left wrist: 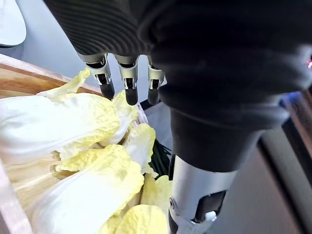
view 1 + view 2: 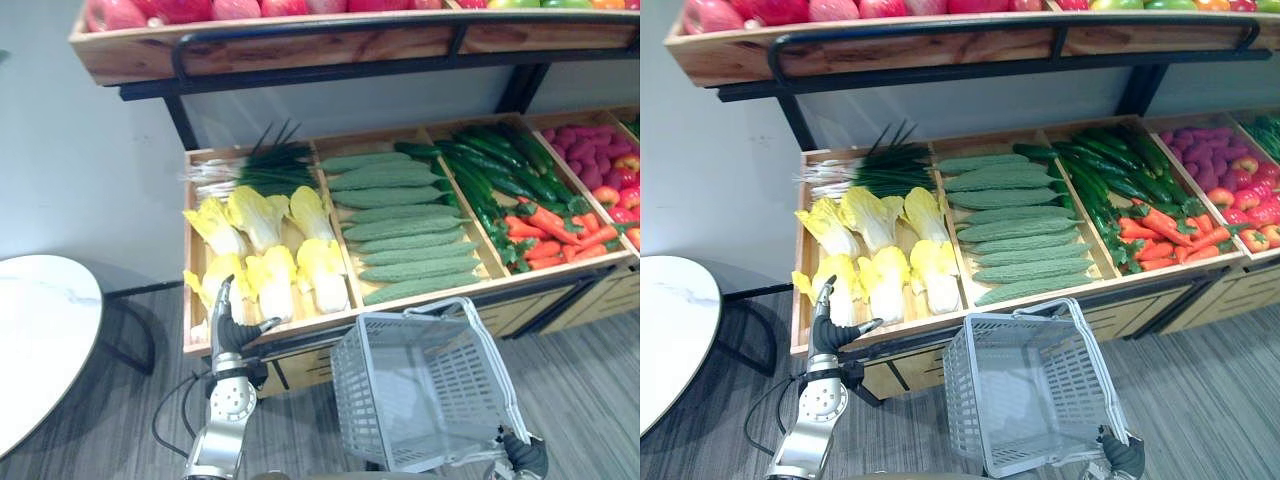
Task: Pick vegetable in the basket
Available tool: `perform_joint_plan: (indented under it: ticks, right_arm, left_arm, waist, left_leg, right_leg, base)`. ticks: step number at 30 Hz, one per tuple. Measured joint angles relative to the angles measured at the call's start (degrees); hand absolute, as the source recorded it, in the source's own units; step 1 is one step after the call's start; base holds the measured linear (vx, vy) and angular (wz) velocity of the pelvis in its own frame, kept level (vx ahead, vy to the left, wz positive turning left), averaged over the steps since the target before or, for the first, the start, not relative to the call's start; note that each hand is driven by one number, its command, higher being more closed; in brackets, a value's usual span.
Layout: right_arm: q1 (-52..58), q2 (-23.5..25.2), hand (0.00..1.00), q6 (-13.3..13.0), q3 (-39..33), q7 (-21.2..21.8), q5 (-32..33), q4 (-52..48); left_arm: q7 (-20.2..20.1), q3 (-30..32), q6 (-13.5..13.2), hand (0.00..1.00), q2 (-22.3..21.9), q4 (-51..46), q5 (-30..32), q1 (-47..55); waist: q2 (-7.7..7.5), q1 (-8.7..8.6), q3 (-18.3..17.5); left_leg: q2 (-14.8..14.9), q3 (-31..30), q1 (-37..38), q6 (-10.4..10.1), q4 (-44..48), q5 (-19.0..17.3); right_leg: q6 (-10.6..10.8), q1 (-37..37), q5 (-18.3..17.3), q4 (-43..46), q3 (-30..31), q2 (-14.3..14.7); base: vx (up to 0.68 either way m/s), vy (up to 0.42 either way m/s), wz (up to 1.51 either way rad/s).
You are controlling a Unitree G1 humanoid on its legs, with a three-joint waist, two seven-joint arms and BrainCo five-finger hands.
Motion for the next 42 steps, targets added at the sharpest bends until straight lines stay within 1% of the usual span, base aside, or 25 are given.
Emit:
perform_joint_plan:
  ticks: [3,4,5,6,9,11,14,15,17,18,19,20,23,27,30,35,36,39,42]
  right_arm:
    - [-1.0,0.0,1.00,0.0,0.1,0.2,-0.1,0.0]
    - [-1.4,0.0,1.00,0.0,0.1,0.2,0.0,0.0]
    - [-1.8,0.0,1.00,0.0,0.1,0.3,0.0,0.1]
    - [-2.0,0.0,1.00,0.0,0.0,0.4,0.1,0.1]
    - [-3.8,-0.3,1.00,-0.1,-0.5,1.0,0.3,2.0]
    - [-5.2,-0.3,1.00,0.0,-1.0,1.0,1.6,3.2]
    - [-6.6,-0.4,1.00,0.0,-3.2,0.9,2.5,3.9]
    - [-6.8,-0.5,1.00,0.0,-4.4,0.6,3.2,3.9]
    - [-7.4,-0.9,1.00,0.0,-5.8,-0.2,3.5,3.9]
    - [-7.9,-1.1,1.00,-0.1,-7.5,-0.6,3.5,3.9]
    - [-8.0,-1.1,1.00,-0.1,-8.0,-0.9,3.5,3.9]
    - [-8.1,-1.3,1.00,-0.1,-8.4,-1.3,3.5,3.9]
    - [-8.2,-2.5,1.00,-0.1,-9.6,-1.8,3.6,4.1]
    - [-9.1,-3.3,1.00,-0.1,-9.6,-1.6,4.2,4.1]
    - [-10.2,-3.2,1.00,-0.1,-9.6,-1.4,4.6,4.0]
    - [-10.3,-3.0,1.00,-0.1,-9.6,-1.5,4.7,3.6]
    - [-10.3,-2.9,1.00,-0.1,-9.6,-1.6,4.6,3.1]
    - [-10.3,-2.4,1.00,-0.1,-9.7,-1.6,4.5,1.7]
    - [-10.3,-1.6,1.00,-0.3,-9.8,-1.4,4.5,1.4]
  left_arm:
    - [0.7,1.0,0.5,0.00,0.4,2.2,0.0,-4.0]
    - [1.1,1.2,0.5,0.00,0.5,3.6,-0.1,-5.5]
    - [1.5,1.4,0.7,0.00,0.5,5.1,-0.1,-6.8]
    - [1.5,1.5,0.7,0.00,0.5,6.1,-0.2,-7.4]
    - [1.4,1.7,0.8,0.00,0.8,10.8,-0.8,-10.6]
    - [1.5,2.8,0.8,0.00,1.3,14.2,-1.8,-12.7]
    - [1.8,4.7,0.8,0.00,1.8,18.6,-2.3,-15.5]
    - [2.2,5.7,1.1,0.00,2.0,19.9,-2.3,-16.7]
    - [3.3,7.0,1.5,0.00,2.9,22.2,-2.0,-17.8]
    - [4.4,8.5,2.2,0.00,3.7,23.9,-0.3,-18.6]
    - [4.4,8.7,2.4,1.00,4.0,24.0,0.2,-18.8]
    - [4.5,8.7,2.4,1.00,4.3,24.2,0.4,-18.8]
    - [5.2,8.8,2.5,1.00,4.4,25.3,4.4,-19.7]
    - [5.0,9.9,2.9,1.00,4.8,27.3,5.7,-22.6]
    - [3.7,9.3,3.0,1.00,5.8,26.6,5.6,-23.8]
    - [1.8,4.3,3.9,1.00,6.3,17.6,5.7,-21.0]
    - [1.3,3.3,4.3,1.00,6.1,15.8,6.6,-20.5]
    - [1.2,2.4,4.5,1.00,4.7,12.9,7.5,-19.8]
    - [1.4,0.3,4.4,1.00,3.4,7.3,8.8,-18.8]
  waist:
    - [-0.44,-0.35,0.6]
    - [-0.45,-0.66,0.7]
    - [-0.48,-1.34,0.8]
    - [-0.48,-1.34,0.8]
    - [-0.96,-1.47,2.5]
    - [-1.39,-1.44,3.7]
    - [-1.21,-1.60,5.7]
    - [-1.17,-1.61,6.5]
    - [-1.24,-1.56,6.8]
    - [-1.41,-1.56,7.9]
    - [-1.46,-1.58,8.3]
    - [-1.46,-1.62,8.6]
    - [-1.41,-1.48,9.3]
    - [-1.47,-1.49,10.1]
    - [-1.42,-1.48,11.2]
    - [-1.49,-1.25,12.0]
    - [-1.48,-1.27,12.0]
    - [-1.47,-1.31,12.1]
    - [-1.51,-1.24,12.1]
  left_leg:
    - [-0.1,2.0,-0.4,0.0,0.2,0.0]
    - [-0.1,2.5,-0.9,0.0,0.4,0.0]
    - [-0.1,2.7,-1.2,0.0,0.5,0.0]
    - [0.0,2.9,-1.3,0.0,0.5,0.0]
    - [0.5,4.0,-1.5,0.0,0.5,-0.1]
    - [0.7,5.4,-2.2,0.0,0.6,-0.2]
    - [0.8,6.5,-2.2,-0.1,0.8,-0.3]
    - [1.0,7.1,-2.3,-0.1,1.2,-0.6]
    - [1.5,8.1,-3.0,-0.2,2.6,-1.4]
    - [1.7,8.8,-3.1,-0.2,3.5,-1.7]
    - [1.7,8.8,-3.1,-0.1,3.7,-1.8]
    - [1.8,8.9,-3.1,-0.1,3.8,-1.9]
    - [1.9,9.2,-3.3,0.0,4.7,-2.8]
    - [1.8,9.0,-4.1,0.4,6.0,-3.5]
    - [1.6,8.8,-4.6,1.0,6.4,-3.9]
    - [1.2,8.4,-5.0,0.9,6.4,-3.9]
    - [0.9,8.4,-4.8,0.9,6.4,-3.8]
    - [0.8,8.5,-3.6,0.9,6.2,-3.8]
    - [0.6,8.7,-1.6,0.9,5.7,-4.0]
  right_leg:
    - [-0.3,-1.3,0.2,0.0,1.8,0.3]
    - [-0.4,-1.9,0.3,0.1,2.2,0.4]
    - [-0.5,-2.4,0.4,0.1,2.5,0.5]
    - [-0.5,-2.7,0.5,0.1,2.7,0.7]
    - [-0.7,-3.4,0.7,0.2,3.3,1.2]
    - [-0.7,-5.3,0.9,1.0,4.6,1.8]
    - [-0.6,-5.9,1.1,1.0,5.8,2.3]
    - [-0.6,-6.1,1.2,1.1,6.2,2.5]
    - [-0.7,-7.2,1.5,1.4,7.3,3.0]
    - [-0.8,-7.3,1.7,1.5,8.0,3.1]
    - [-0.8,-7.3,1.7,1.5,8.0,3.1]
    - [-0.7,-7.3,1.7,1.5,8.1,3.1]
    - [-0.7,-7.6,1.7,1.8,8.5,3.2]
    - [-0.1,-7.6,2.1,1.8,8.8,2.9]
    - [0.2,-7.6,2.4,1.4,8.7,2.2]
    - [0.6,-7.4,2.5,1.0,8.0,1.6]
    - [0.7,-7.3,2.4,1.0,8.0,1.4]
    - [0.7,-6.2,2.4,1.0,8.2,1.3]
    - [1.3,-4.3,1.8,0.9,8.9,1.3]
  base:
    - [0.04,0.018,-0.27]
    - [0.00,-0.006,-0.16]
    - [-0.01,-0.012,-0.15]
    - [-0.02,-0.020,-0.16]
    - [-0.05,-0.030,-0.14]
    - [-0.06,-0.039,-0.25]
    - [-0.03,-0.024,-0.27]
    - [-0.02,-0.018,-0.27]
    - [0.01,-0.003,-0.35]
    - [0.02,0.011,-0.24]
    - [0.02,0.007,-0.18]
    - [0.00,-0.007,-0.06]
    - [-0.02,0.002,-0.07]
    - [-0.07,0.004,0.00]
    - [-0.07,0.006,0.07]
    - [0.01,0.019,0.08]
    - [0.09,0.037,0.02]
    - [0.06,0.032,0.02]
    - [0.03,0.025,0.03]
